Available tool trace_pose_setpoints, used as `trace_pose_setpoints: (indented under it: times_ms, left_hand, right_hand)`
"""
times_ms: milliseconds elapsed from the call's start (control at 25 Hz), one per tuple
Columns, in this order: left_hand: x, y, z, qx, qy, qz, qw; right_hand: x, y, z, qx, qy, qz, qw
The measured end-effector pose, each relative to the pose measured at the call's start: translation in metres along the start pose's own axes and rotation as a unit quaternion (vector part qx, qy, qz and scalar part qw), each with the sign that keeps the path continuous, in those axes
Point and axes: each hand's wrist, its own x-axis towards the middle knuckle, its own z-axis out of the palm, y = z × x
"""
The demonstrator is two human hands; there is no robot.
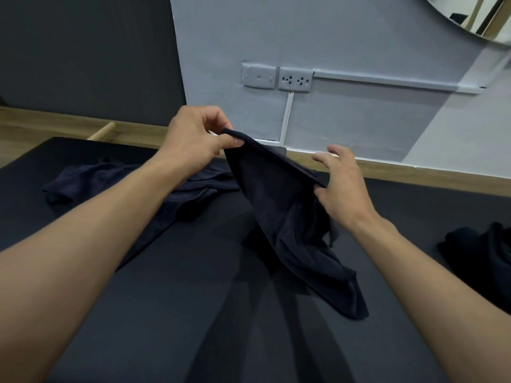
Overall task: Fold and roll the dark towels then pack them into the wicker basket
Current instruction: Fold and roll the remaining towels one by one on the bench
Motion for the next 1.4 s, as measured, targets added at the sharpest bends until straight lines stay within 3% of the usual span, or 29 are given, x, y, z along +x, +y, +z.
trace_pose_setpoints:
  times_ms: [200, 400, 480, 560, 760, 880, 960, 1080, 1200, 1280, 1400]
  left_hand:
    - [0.025, 0.010, -0.005, -0.068, 0.109, -0.042, 0.991]
    - [0.073, 0.020, 0.004, -0.036, 0.122, -0.134, 0.983]
    - [0.099, 0.042, 0.016, -0.116, 0.116, -0.166, 0.972]
    - [0.135, 0.072, 0.021, -0.213, 0.127, -0.171, 0.954]
    - [0.221, 0.180, -0.008, -0.330, 0.203, -0.058, 0.920]
    - [0.243, 0.255, -0.041, -0.349, 0.243, 0.022, 0.905]
    - [0.243, 0.285, -0.058, -0.329, 0.264, 0.076, 0.904]
    - [0.220, 0.290, -0.074, -0.284, 0.264, 0.146, 0.910]
    - [0.181, 0.264, -0.069, -0.306, 0.209, 0.156, 0.916]
    - [0.147, 0.240, -0.061, -0.316, 0.203, 0.136, 0.917]
    - [0.083, 0.207, -0.058, -0.344, 0.115, 0.063, 0.930]
  right_hand:
    - [0.018, 0.017, -0.031, -0.107, 0.039, 0.033, 0.993]
    - [0.064, 0.033, -0.080, -0.232, -0.052, 0.078, 0.968]
    - [0.105, 0.036, -0.109, -0.234, -0.041, 0.109, 0.965]
    - [0.146, 0.030, -0.149, -0.198, 0.012, 0.137, 0.971]
    - [0.219, -0.019, -0.271, -0.087, 0.226, 0.080, 0.967]
    - [0.236, -0.051, -0.347, 0.037, 0.313, 0.035, 0.948]
    - [0.234, -0.058, -0.376, 0.182, 0.335, 0.009, 0.924]
    - [0.206, -0.060, -0.380, 0.425, 0.324, -0.024, 0.845]
    - [0.162, -0.047, -0.354, 0.582, 0.243, -0.048, 0.775]
    - [0.127, -0.032, -0.335, 0.616, 0.171, -0.030, 0.768]
    - [0.071, -0.005, -0.312, 0.584, 0.040, -0.002, 0.811]
